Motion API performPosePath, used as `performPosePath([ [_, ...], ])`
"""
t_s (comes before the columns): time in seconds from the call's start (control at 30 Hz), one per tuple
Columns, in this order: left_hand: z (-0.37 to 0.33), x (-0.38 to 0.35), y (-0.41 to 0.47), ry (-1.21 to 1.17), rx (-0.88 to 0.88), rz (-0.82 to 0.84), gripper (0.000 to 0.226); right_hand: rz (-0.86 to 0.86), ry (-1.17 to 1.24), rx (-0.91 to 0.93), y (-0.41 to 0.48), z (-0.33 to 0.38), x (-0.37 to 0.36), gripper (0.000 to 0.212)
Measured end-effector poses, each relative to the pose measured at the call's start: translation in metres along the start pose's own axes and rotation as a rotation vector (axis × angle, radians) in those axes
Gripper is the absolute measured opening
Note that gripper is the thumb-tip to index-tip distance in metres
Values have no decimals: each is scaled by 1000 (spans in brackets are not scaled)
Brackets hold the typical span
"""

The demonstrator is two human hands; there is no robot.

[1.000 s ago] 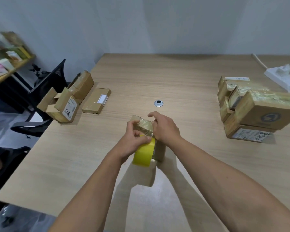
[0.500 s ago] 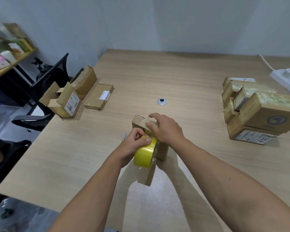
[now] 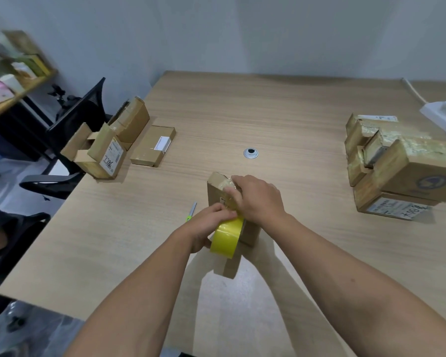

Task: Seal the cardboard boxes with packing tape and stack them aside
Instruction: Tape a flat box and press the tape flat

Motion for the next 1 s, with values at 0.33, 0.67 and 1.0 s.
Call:
performPosePath([
  [0.33,-10,-7,11,-39,-262,-78,77,29,-63,-93,16,-14,1,49],
  [0.67,-9,-6,14,99,-563,-166,36,17,-35,-240,33,-33,0,56],
  [1.0,-18,-11,40,170,-462,-93,29,103,207,-499,34,-85,-18,50],
])
Point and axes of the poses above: each hand's wrist, its own y-axis towards the middle knuckle, its own x-axis out of the back of the hand, z = x × y, the point moved 3 cm from there along y, towards the middle knuckle, and after that the axes turned 11 degrees about -x, right-handed, at the moved point
